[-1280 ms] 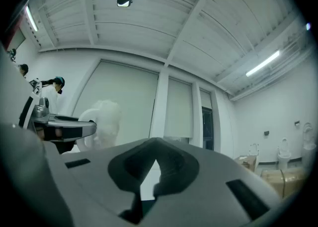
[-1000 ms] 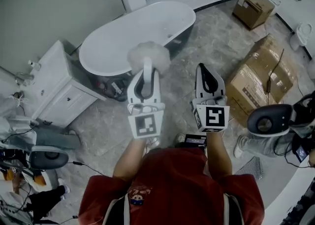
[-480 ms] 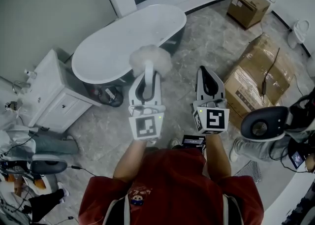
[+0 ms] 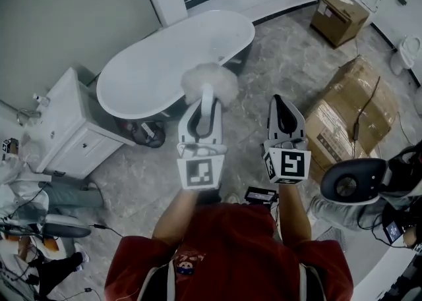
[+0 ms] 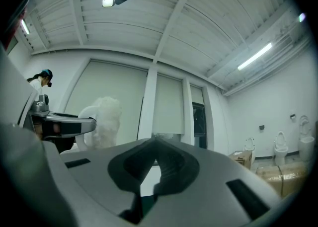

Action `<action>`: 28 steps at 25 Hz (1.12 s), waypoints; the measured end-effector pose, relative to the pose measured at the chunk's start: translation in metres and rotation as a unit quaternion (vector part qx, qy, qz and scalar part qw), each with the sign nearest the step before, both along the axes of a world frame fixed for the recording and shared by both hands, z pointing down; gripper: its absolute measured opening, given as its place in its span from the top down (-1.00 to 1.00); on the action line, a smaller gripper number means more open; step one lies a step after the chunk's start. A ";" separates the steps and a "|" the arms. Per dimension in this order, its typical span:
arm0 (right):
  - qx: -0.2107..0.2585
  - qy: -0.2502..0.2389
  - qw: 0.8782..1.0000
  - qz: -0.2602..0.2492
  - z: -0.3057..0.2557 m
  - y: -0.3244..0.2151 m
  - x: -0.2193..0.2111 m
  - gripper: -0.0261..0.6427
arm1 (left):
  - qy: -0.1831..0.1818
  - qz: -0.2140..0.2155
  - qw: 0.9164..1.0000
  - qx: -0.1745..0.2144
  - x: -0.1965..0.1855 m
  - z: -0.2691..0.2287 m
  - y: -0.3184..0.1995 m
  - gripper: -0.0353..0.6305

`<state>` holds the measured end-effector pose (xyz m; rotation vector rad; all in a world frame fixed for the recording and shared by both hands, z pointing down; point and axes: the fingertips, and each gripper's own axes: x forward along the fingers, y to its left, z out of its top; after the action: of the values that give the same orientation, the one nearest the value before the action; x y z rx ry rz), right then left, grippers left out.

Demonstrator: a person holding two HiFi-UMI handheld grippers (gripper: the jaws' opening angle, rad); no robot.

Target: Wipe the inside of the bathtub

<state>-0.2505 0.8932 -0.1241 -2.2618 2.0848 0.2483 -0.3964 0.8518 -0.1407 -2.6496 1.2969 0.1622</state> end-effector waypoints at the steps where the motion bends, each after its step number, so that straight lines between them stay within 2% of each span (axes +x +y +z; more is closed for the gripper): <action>1: -0.002 0.000 1.000 0.004 0.002 -0.008 0.002 0.89 | 0.002 0.003 1.000 0.001 0.002 0.001 -0.008 0.62; 7: -0.013 0.005 1.000 0.011 0.010 -0.071 0.010 0.89 | 0.014 0.011 1.000 0.004 0.011 0.007 -0.073 0.62; 11: -0.017 0.020 1.000 0.016 0.006 -0.131 0.005 0.89 | 0.023 0.010 1.000 0.008 0.005 0.004 -0.132 0.62; 20: -0.029 0.021 0.998 0.047 0.006 -0.247 0.012 0.89 | 0.019 0.033 0.999 -0.005 0.010 0.007 -0.256 0.62; 28: -0.027 0.018 0.997 0.076 0.005 -0.308 0.035 0.89 | 0.007 0.065 0.998 -0.009 0.038 0.012 -0.320 0.62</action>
<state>-0.2150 0.5850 -0.1193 -2.4692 1.9610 0.2440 -0.3587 0.5319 -0.1284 -2.7542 1.1349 0.1892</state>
